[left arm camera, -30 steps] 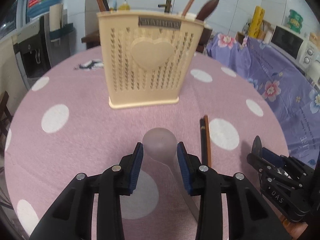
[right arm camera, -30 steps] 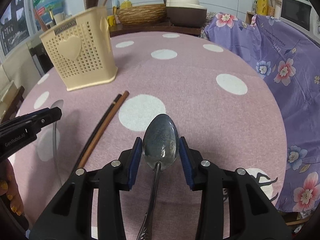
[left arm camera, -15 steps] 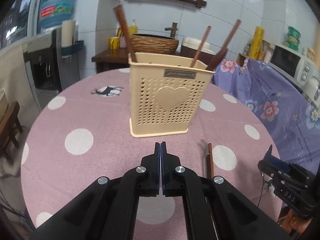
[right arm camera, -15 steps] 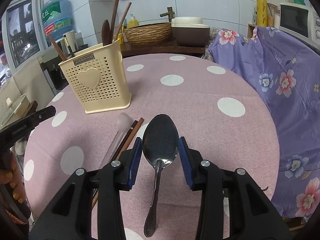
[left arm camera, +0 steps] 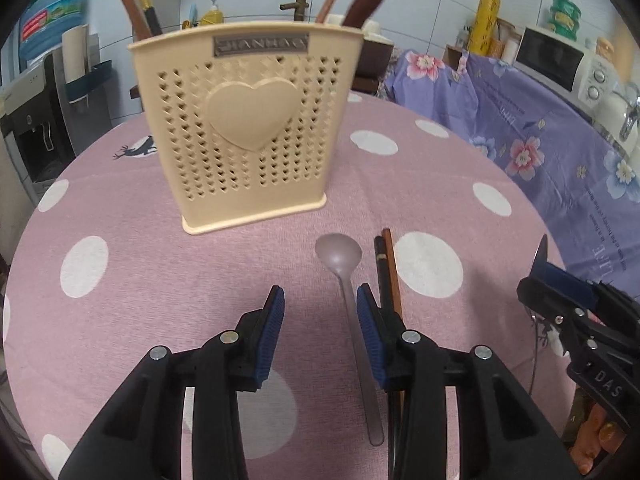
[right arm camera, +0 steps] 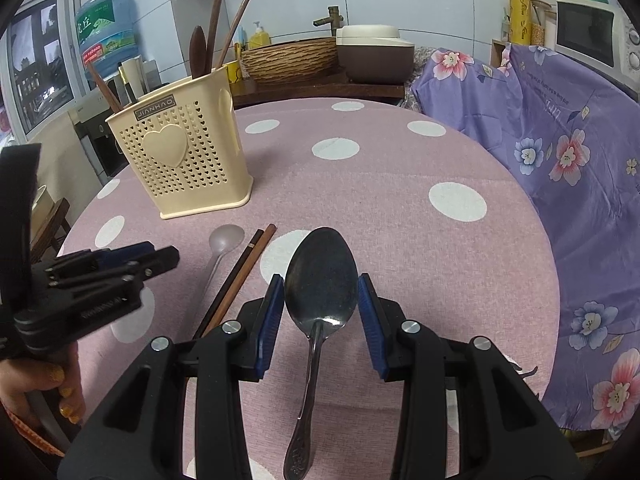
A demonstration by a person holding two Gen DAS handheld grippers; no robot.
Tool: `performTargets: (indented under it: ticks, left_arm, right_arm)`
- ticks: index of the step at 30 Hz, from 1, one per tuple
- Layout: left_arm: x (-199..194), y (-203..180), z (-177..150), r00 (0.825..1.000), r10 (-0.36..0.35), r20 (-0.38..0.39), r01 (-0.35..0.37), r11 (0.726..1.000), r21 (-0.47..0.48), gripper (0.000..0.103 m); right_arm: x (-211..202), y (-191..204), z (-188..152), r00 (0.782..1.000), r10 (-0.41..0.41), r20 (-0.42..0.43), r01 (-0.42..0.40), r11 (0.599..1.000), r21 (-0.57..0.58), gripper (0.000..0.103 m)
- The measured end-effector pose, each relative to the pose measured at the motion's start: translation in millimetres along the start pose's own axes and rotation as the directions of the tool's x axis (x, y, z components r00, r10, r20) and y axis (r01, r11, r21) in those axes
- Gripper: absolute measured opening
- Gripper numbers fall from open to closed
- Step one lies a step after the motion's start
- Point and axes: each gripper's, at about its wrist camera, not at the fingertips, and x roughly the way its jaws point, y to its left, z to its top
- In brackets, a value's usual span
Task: Organize utensils
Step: 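Grasp the clear plastic spoon with the left tool while the right tool holds the silver spoon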
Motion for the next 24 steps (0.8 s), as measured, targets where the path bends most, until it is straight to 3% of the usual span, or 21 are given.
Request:
performTargets:
  ticks: [7,9,14,24]
  left_arm:
    - [28.3,-16.1,13.0,0.998,0.044,-0.051,-0.042,0.998,0.046,0.04]
    - [35.5,-20.0,14.4,0.994,0.091,-0.064,-0.086,0.994,0.073,0.041]
    - [46.7,-25.2,12.9,0.989,0.114,-0.094,-0.104,0.988,0.113,0.044]
    - [59.7,-28.0,32.3,0.985,0.118,-0.126,-0.107,0.99,0.095,0.04]
  right_arm:
    - [2.6,0.0,-1.0,1.0,0.004,-0.005,-0.004,1.0,0.004,0.038]
    - [2.5,-1.2,-1.0,1.0,0.004,-0.006,-0.004,1.0,0.005,0.038]
    - [6.1,-4.0,-2.6,1.0,0.006,-0.015,-0.006,1.0,0.01,0.038]
    - [10.0,-5.2,-3.5,1.0,0.008,-0.022,-0.008,1.0,0.017,0.038]
